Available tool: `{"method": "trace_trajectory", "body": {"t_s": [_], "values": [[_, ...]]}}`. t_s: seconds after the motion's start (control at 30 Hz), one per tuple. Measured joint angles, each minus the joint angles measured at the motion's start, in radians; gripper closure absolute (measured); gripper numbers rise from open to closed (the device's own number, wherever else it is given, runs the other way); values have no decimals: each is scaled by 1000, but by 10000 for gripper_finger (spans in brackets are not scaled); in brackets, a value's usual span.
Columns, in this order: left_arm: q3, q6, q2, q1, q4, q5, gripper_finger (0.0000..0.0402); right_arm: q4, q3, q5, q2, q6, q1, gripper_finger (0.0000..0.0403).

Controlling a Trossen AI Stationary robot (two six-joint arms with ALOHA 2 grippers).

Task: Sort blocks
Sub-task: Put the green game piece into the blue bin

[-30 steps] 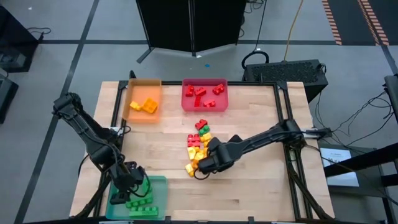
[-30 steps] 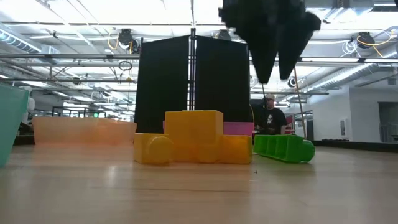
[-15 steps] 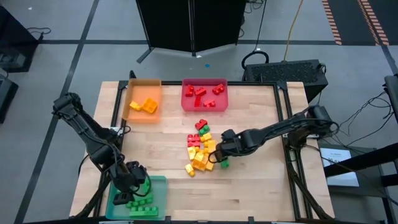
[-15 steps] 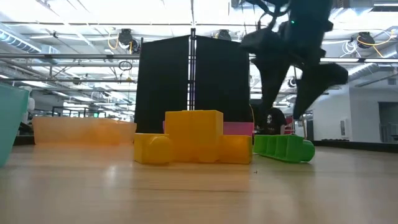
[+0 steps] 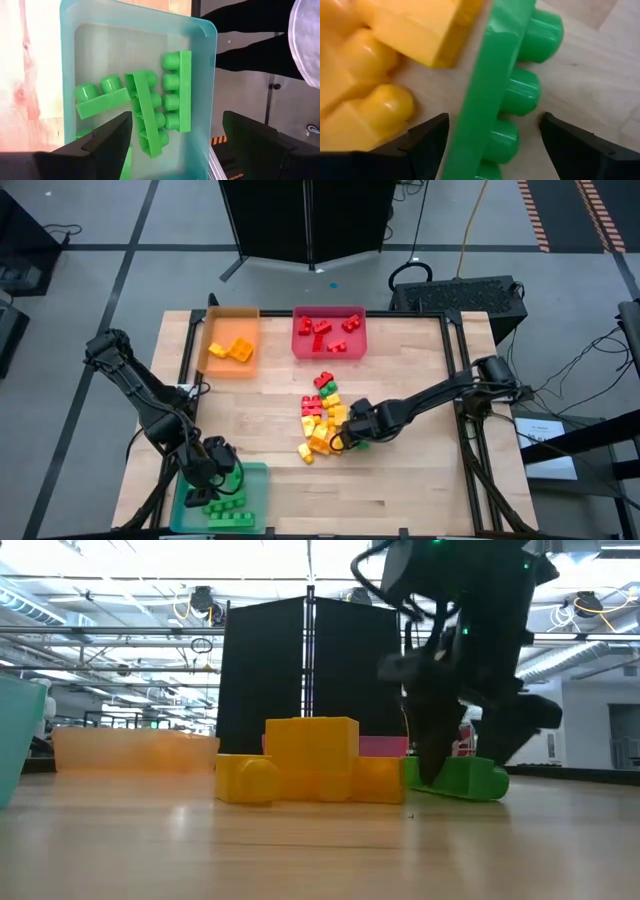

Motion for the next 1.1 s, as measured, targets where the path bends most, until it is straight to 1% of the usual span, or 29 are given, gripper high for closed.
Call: {"method": "trace_trajectory", "body": {"t_s": [0.07,0.13,0.2,0.27,0.3,0.43,0.53,0.6,0.73,0.83,0.9,0.93,1.03,1.1], "values": [[0,0,0,0,-1,-7,90,-3,1,-7,7,6,0,113],[0,1,0,0,0,-23,90,-7,4,-13,16,2,-2,142],[0,2,0,0,0,-44,90,-10,3,-29,22,-15,-8,189],[0,9,0,0,-2,-66,90,-12,3,-53,23,-37,-14,247],[0,9,0,1,-2,-76,90,-11,3,-57,23,-45,-16,254],[0,10,-21,26,-3,-140,90,-9,-1,-51,1,-57,-12,254],[0,20,-61,59,-2,-240,90,1,-2,-19,-54,-44,-5,254],[0,40,-100,81,8,-327,90,1,-2,25,-117,-34,-4,254],[0,109,-188,130,61,-563,90,56,-2,181,-259,-39,7,254],[0,207,-246,168,163,-747,90,192,0,287,-357,-109,10,254],[0,295,-270,200,289,-842,90,339,0,345,-392,-233,9,254],[0,345,-277,219,361,-869,90,426,0,364,-403,-296,8,254],[1,468,-277,278,599,-872,90,684,0,370,-415,-496,-2,254],[1,535,-263,313,746,-832,90,806,1,364,-415,-604,-7,254]]}}
